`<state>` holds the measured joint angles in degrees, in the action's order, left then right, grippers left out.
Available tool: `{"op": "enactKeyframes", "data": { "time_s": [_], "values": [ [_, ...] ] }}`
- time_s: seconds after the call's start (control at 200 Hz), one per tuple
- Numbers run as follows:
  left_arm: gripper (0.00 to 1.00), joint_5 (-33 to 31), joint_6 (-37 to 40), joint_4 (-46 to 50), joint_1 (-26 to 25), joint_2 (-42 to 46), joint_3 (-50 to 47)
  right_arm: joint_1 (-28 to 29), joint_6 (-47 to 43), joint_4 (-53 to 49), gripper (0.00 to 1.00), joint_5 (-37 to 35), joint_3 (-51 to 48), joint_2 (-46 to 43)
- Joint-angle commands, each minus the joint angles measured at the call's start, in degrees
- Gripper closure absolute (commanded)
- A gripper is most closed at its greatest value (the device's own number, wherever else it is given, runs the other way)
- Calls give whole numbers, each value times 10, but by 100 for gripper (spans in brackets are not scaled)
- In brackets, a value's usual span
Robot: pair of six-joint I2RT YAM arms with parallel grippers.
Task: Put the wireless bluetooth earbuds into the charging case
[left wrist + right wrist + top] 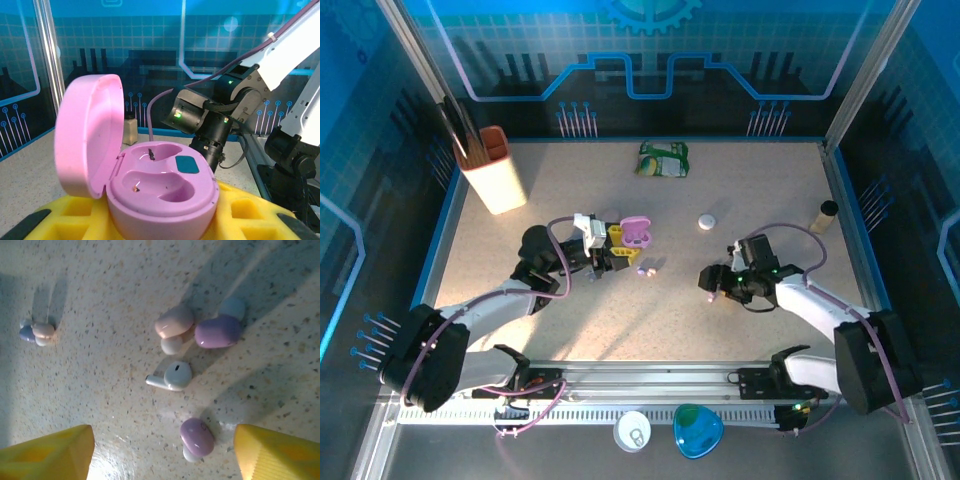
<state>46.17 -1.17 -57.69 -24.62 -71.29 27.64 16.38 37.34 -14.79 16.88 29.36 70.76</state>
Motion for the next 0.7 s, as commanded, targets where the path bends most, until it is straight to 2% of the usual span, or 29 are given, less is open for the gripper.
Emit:
{"op": "enactKeyframes", "data": {
  "time_s": [0.0, 0.17, 0.57, 0.695],
  "values": [
    [66, 14, -3, -17, -3, -1, -1, -8, -25, 15, 31, 49, 22, 18],
    [66, 13, -6, -19, -3, -1, 0, -11, -18, 29, 40, 55, 10, 41],
    [66, 19, -16, -22, -3, -4, 7, -14, -2, 59, 39, 51, -33, 44],
    [66, 20, -17, -22, -3, -4, 7, -14, 6, 68, 45, 63, -37, 43]
  ]
}}
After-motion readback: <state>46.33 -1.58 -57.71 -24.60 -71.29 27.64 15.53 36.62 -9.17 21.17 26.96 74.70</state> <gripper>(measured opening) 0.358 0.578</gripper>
